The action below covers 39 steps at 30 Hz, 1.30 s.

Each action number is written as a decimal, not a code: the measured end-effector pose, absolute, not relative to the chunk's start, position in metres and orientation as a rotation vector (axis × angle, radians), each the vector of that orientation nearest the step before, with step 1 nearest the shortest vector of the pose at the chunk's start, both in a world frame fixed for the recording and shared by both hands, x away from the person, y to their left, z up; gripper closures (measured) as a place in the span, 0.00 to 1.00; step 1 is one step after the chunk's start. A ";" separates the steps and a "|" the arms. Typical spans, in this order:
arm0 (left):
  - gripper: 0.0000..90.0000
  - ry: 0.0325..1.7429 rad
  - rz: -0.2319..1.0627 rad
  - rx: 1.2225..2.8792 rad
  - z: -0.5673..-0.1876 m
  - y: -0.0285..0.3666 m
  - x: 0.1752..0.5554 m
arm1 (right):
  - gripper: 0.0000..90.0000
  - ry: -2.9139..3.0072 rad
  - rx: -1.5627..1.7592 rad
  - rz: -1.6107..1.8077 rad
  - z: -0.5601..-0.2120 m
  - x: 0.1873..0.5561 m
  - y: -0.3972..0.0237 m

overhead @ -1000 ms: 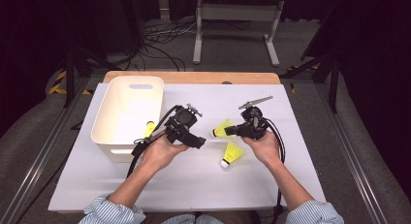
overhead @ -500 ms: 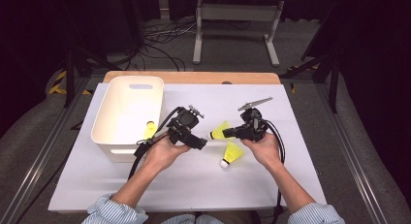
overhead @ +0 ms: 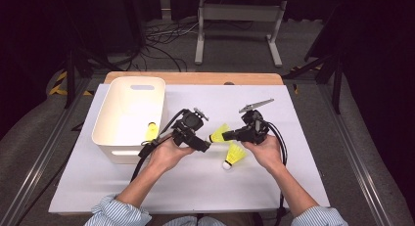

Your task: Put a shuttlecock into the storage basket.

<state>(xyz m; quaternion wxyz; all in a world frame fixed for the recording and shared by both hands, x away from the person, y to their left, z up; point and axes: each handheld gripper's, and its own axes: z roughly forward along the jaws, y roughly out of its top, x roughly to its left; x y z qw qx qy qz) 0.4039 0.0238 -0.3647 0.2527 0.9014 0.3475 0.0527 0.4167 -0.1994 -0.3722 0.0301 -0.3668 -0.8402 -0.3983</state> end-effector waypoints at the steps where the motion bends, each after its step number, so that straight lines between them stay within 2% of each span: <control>1: 0.30 0.944 0.142 2.452 -0.365 0.023 0.404 | 1.00 -2.587 -1.127 -1.230 -0.372 0.416 -0.199; 30: 0.27 0.896 0.124 2.525 -0.386 0.007 0.416 | 1.00 -2.558 -1.037 -1.247 -0.369 0.412 -0.188; 33: 0.28 0.890 0.135 2.525 -0.388 0.006 0.416 | 1.00 -2.554 -1.034 -1.244 -0.369 0.412 -0.187; 39: 0.37 0.862 0.130 2.530 -0.387 0.004 0.415 | 1.00 -2.551 -1.023 -1.243 -0.369 0.412 -0.185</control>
